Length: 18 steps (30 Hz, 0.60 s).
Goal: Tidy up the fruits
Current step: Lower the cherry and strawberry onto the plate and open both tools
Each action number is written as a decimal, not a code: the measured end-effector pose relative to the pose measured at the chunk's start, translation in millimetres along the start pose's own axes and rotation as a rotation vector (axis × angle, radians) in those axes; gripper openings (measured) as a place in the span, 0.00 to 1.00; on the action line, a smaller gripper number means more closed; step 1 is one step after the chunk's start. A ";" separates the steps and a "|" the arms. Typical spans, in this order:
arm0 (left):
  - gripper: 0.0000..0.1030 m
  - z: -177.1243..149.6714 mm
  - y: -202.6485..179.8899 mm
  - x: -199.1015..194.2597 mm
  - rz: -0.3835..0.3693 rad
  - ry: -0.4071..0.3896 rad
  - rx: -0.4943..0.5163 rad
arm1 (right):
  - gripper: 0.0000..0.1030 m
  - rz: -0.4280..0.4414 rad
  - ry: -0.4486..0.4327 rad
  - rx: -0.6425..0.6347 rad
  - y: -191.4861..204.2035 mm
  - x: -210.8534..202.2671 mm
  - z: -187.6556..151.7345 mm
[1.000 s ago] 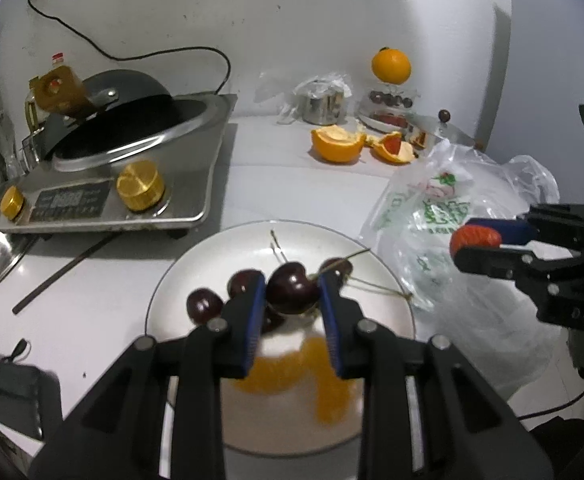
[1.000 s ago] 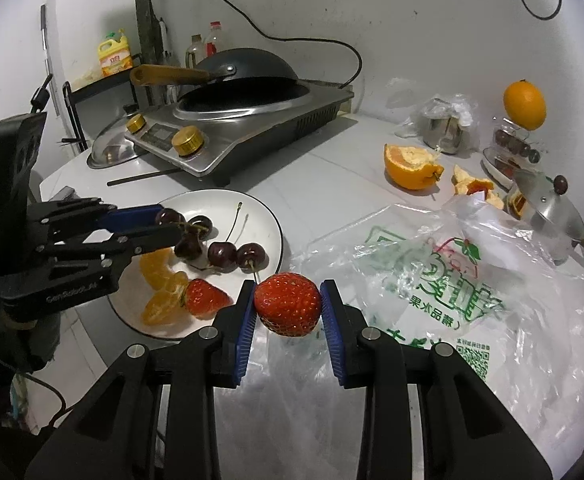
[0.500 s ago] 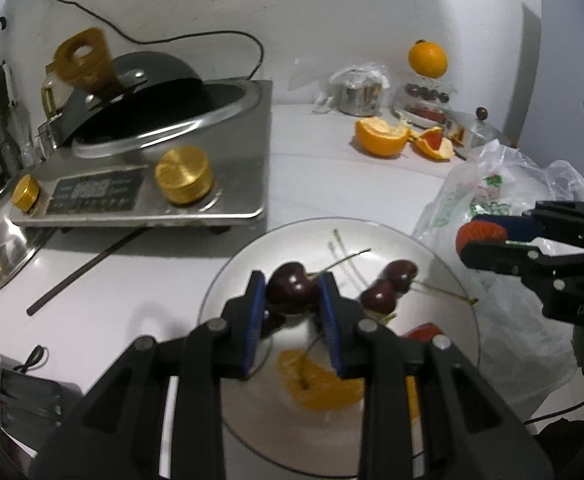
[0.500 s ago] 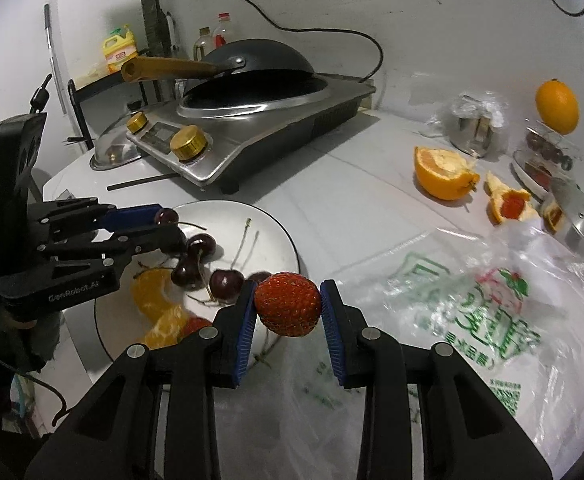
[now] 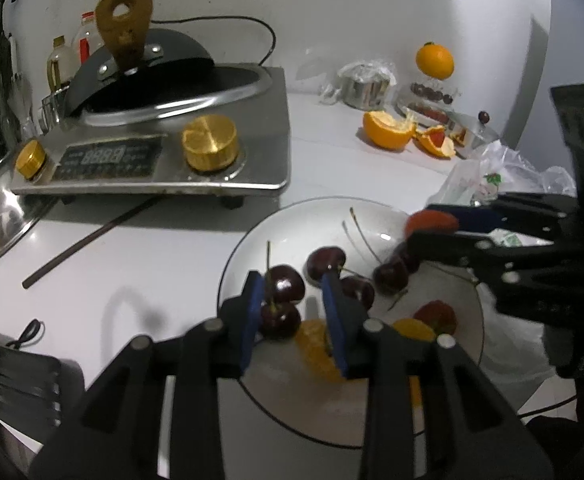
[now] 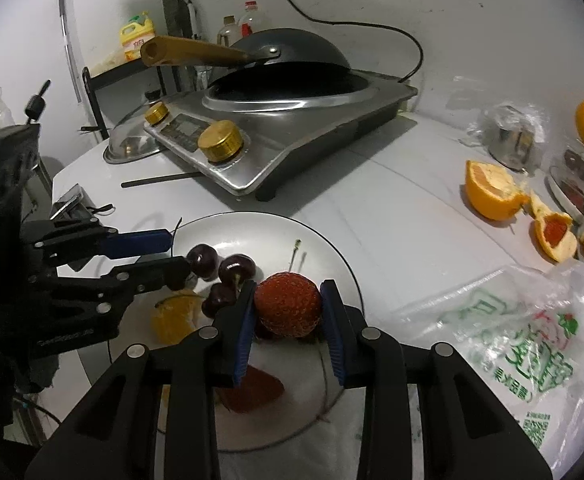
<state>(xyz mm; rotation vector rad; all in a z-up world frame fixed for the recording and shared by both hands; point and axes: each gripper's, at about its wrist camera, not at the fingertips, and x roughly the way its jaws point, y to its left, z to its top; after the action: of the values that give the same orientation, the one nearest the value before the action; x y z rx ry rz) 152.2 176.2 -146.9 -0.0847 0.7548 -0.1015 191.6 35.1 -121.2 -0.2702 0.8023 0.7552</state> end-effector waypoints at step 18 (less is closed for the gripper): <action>0.56 3.4 16.0 -14.7 -0.039 -0.080 -0.047 | 0.33 0.000 0.042 0.008 4.7 40.7 18.0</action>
<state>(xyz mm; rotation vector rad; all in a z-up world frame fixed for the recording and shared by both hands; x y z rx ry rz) 144.9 194.0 -136.3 -0.1472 0.6759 -0.1169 216.7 67.8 -138.5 -0.2796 0.8452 0.7478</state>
